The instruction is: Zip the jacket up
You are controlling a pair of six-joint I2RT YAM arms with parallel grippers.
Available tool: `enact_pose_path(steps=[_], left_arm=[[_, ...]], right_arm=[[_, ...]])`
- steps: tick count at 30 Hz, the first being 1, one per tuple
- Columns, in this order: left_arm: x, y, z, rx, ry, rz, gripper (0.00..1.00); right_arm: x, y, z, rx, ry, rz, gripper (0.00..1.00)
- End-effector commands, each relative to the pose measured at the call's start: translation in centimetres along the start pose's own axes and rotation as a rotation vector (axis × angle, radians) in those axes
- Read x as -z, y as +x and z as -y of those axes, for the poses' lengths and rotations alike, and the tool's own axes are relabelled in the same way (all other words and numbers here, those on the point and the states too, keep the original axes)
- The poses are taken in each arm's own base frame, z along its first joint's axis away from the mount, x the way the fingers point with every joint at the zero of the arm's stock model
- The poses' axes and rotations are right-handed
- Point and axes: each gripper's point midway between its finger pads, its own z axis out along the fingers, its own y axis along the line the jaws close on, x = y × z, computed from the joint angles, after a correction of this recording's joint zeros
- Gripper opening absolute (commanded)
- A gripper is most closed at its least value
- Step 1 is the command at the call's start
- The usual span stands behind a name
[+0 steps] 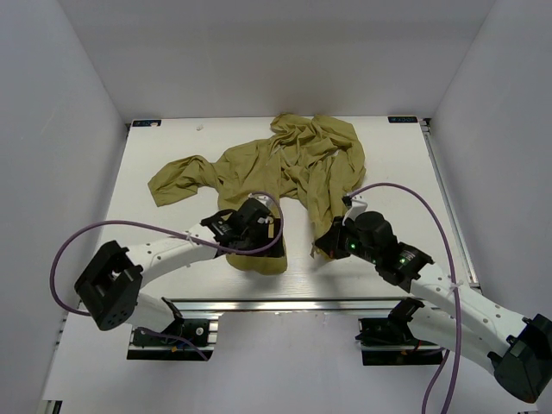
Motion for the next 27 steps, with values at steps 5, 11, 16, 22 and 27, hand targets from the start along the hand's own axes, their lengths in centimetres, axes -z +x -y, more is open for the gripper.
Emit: enact_pose_path(steps=[5, 11, 16, 22, 27], left_arm=[[-0.8, -0.2, -0.4, -0.047, -0.112, -0.004, 0.91], [-2.1, -0.4, 0.0, -0.052, -0.121, -0.024, 0.87], [-3.1, 0.3, 0.0, -0.058, -0.134, -0.047, 0.84], [-4.3, 1.1, -0.9, -0.067, -0.207, -0.082, 0.80], [-5.4, 2.0, -2.0, -0.079, -0.289, -0.115, 0.75]], right_arm=[[0.0, 0.0, 0.4, -0.002, 0.016, 0.014, 0.00], [0.1, -0.1, 0.6, -0.001, 0.027, 0.020, 0.00], [0.0, 0.0, 0.7, -0.001, 0.036, 0.018, 0.00], [0.0, 0.2, 1.1, -0.005, 0.051, 0.017, 0.00], [-0.1, 0.3, 1.4, -0.006, 0.064, 0.017, 0.00]])
